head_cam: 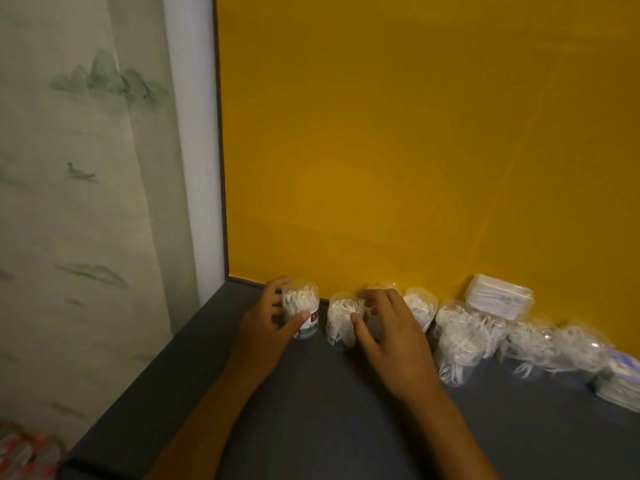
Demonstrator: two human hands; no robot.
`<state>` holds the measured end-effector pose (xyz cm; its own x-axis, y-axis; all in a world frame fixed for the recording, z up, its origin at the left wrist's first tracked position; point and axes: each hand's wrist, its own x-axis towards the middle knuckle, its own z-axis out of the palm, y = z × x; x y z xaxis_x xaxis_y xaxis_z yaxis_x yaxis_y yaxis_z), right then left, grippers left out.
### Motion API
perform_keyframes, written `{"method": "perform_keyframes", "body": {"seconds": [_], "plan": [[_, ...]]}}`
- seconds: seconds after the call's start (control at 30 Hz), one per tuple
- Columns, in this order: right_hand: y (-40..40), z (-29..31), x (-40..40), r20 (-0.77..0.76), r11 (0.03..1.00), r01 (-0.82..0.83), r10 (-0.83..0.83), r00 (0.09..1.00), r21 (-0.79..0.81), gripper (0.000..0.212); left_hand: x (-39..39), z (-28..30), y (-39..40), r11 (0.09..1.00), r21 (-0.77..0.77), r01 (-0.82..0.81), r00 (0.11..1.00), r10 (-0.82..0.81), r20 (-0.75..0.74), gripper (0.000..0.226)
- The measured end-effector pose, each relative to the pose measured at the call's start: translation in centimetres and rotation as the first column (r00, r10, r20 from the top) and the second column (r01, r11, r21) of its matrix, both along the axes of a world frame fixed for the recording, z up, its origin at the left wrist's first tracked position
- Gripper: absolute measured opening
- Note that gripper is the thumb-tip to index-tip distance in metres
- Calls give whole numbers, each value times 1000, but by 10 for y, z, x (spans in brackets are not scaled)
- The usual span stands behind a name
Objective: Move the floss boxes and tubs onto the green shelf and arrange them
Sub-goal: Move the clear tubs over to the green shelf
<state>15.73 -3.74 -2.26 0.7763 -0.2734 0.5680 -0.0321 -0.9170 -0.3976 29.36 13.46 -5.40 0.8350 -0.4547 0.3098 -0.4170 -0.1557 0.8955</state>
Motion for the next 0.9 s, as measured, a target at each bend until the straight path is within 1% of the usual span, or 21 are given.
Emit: {"method": "perform_keyframes", "body": {"seconds": [0.07,0.17,0.33,0.43,0.57,0.7,0.77,0.9], "plan": [[0,-2,1,-1,1000,-2,2,1000,4,27,-1,4,3,990,-139,10,999,-17,-52,54],[-1,-5,0,-24,1000,1,-1,1000,6,31,-6,15,7,941,-335,39,979,-104,-177,40],[4,-9,-2,-70,1000,-24,24,997,6,40,-9,19,12,890,-456,18,928,-185,-325,36],[7,-11,-1,-69,999,-37,39,997,25,39,-6,19,13,872,-490,-16,901,-200,-385,37],[9,-14,1,-71,994,-33,40,997,105,38,-6,16,14,878,-478,-19,918,-175,-356,42],[12,-13,0,-74,985,-40,53,996,169,46,-7,16,13,885,-466,-10,929,-165,-332,43],[12,-13,0,-62,979,-51,64,996,196,45,-8,16,12,886,-464,-8,930,-163,-328,42],[11,-12,-2,-9,950,-83,90,996,300,42,-12,19,11,891,-454,-3,937,-156,-313,42]]}}
